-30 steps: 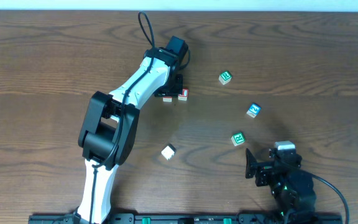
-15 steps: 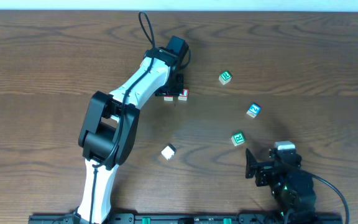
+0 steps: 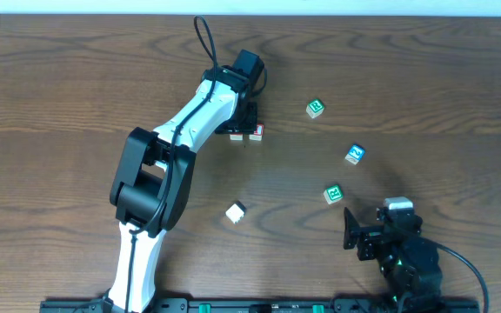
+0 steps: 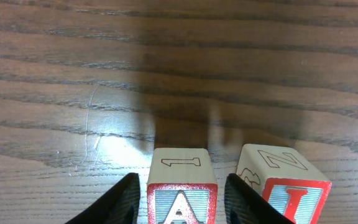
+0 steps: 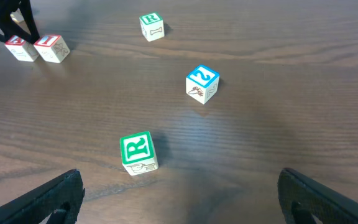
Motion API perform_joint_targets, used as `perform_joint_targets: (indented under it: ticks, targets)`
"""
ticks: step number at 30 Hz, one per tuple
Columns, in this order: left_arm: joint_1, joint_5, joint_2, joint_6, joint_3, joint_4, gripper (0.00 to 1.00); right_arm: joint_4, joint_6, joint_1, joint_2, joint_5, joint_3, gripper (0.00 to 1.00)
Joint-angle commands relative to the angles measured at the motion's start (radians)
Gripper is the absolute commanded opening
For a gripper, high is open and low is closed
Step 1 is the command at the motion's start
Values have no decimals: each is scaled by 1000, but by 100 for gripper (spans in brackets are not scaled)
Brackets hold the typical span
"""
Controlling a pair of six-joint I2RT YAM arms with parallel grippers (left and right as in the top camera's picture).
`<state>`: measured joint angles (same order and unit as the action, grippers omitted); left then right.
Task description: Spell out Ai2
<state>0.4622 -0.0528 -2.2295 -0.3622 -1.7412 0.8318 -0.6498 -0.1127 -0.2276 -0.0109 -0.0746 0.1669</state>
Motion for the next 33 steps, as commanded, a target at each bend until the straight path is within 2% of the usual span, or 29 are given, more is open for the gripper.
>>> perform_joint_targets:
  ticks: [1, 11, 19, 23, 29, 33]
  targets:
    - [4, -3, -20, 3, -2, 1, 47, -1, 13, 15, 5, 8, -11, 99]
    - [1, 47, -20, 5, -2, -84, 47, -1, 13, 15, 5, 8, -11, 99]
    - [-25, 105, -20, 23, -50, -151, 56, -1, 13, 15, 5, 8, -11, 99]
    - [-50, 105, -12, 23, -165, -58, 57, -1, 13, 15, 5, 8, -11, 99]
    - [-76, 116, -7, 26, -426, 218, 58, -1, 13, 15, 5, 8, -11, 99]
    - [-89, 115, -3, 24, -536, 354, 58, -1, 13, 15, 5, 8, -11, 99]
